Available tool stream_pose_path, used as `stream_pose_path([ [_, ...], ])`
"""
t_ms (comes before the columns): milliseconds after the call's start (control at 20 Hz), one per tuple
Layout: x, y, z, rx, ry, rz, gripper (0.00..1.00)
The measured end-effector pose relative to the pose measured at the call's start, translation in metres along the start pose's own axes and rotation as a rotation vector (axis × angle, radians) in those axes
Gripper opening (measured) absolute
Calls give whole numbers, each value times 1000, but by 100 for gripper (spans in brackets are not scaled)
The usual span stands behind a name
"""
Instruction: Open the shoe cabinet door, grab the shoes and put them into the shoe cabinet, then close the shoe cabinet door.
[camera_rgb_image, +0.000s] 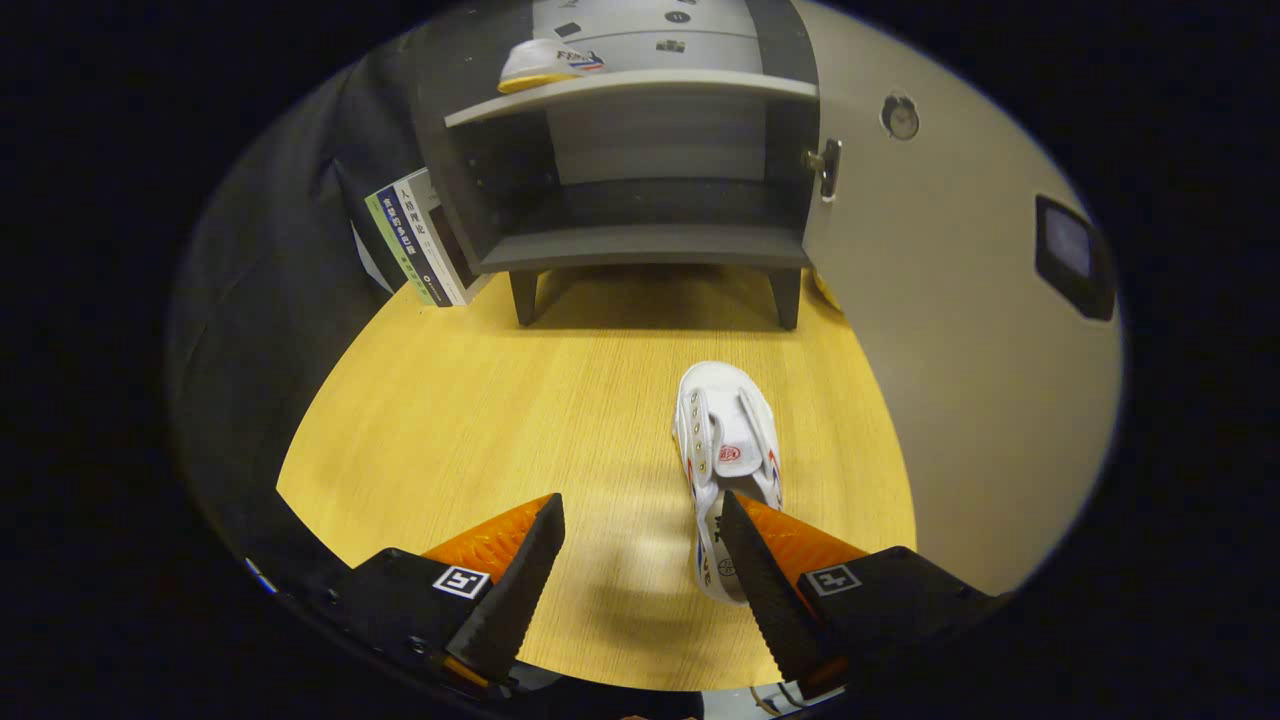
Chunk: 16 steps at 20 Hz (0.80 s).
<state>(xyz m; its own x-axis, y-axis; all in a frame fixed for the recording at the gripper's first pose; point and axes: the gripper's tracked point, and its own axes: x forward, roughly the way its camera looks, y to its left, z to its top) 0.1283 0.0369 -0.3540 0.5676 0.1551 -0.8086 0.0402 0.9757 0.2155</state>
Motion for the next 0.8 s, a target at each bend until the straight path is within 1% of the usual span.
stream_pose_path([
  [100,19,-8,-9,-10,48,-7,98],
  [250,42,-20,-9,-56,63,-57,98],
  [400,61,-19,-10,-67,78,-69,98],
  [600,83,-20,-9,-79,92,-92,92],
  [700,91,-23,-2,-69,86,-109,76],
  [800,100,-37,4,-83,75,-153,61],
])
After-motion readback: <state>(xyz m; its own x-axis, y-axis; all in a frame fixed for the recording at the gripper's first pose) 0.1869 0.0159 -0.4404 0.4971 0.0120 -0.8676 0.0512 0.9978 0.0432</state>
